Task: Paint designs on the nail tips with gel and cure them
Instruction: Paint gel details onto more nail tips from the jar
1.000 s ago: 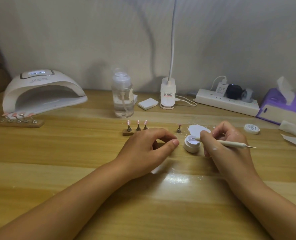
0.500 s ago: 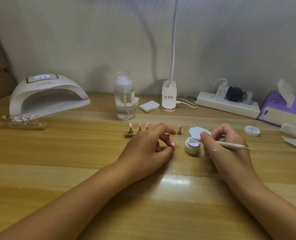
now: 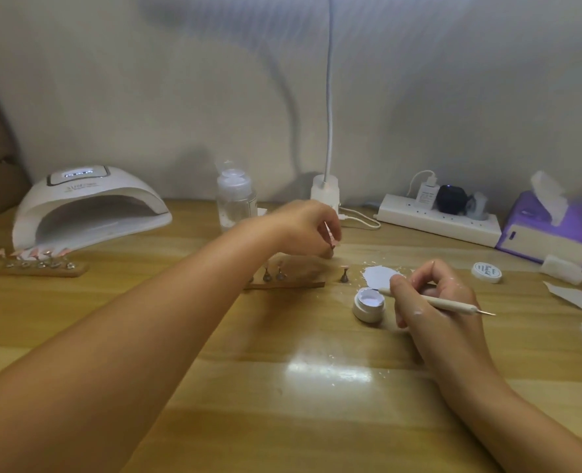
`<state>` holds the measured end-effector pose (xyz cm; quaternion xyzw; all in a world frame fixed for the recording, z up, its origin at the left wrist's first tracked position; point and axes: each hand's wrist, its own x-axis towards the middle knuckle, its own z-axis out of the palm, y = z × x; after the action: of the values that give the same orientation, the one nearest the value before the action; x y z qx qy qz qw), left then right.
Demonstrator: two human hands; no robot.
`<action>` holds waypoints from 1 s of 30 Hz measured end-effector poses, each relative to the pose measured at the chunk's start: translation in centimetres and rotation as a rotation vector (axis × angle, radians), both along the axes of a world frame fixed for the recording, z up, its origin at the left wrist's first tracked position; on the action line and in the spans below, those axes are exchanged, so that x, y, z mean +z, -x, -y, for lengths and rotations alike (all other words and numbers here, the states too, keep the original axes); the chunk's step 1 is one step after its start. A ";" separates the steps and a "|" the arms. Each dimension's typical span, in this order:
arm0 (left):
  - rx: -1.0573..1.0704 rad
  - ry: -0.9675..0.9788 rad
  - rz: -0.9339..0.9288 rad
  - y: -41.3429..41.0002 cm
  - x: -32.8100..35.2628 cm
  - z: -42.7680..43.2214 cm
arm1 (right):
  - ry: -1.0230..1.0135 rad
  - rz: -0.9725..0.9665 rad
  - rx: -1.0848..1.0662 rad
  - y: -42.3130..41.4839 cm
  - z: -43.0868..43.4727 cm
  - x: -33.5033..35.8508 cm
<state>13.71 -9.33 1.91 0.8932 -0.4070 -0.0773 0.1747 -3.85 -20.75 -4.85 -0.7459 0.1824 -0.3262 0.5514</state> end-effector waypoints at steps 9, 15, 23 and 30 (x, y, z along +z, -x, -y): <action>0.064 0.001 -0.024 -0.9 -2.2 -0.1 | 0.002 -0.012 0.007 -0.1 -0.2 0.2; 0.045 0.007 0.028 -0.4 -2.1 -1.2 | -0.001 -0.059 0.016 -0.2 -0.2 0.0; -0.029 0.005 0.257 1.8 -1.8 -1.3 | -0.009 -0.021 -0.001 0.0 -0.3 0.1; -0.024 0.085 0.430 3.1 -3.3 -0.5 | -0.011 0.038 -0.006 0.1 -0.2 0.2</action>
<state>10.58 -8.85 -1.42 0.8760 -0.4485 0.1302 0.1206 -3.94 -20.57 -4.68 -0.7360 0.1759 -0.3407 0.5580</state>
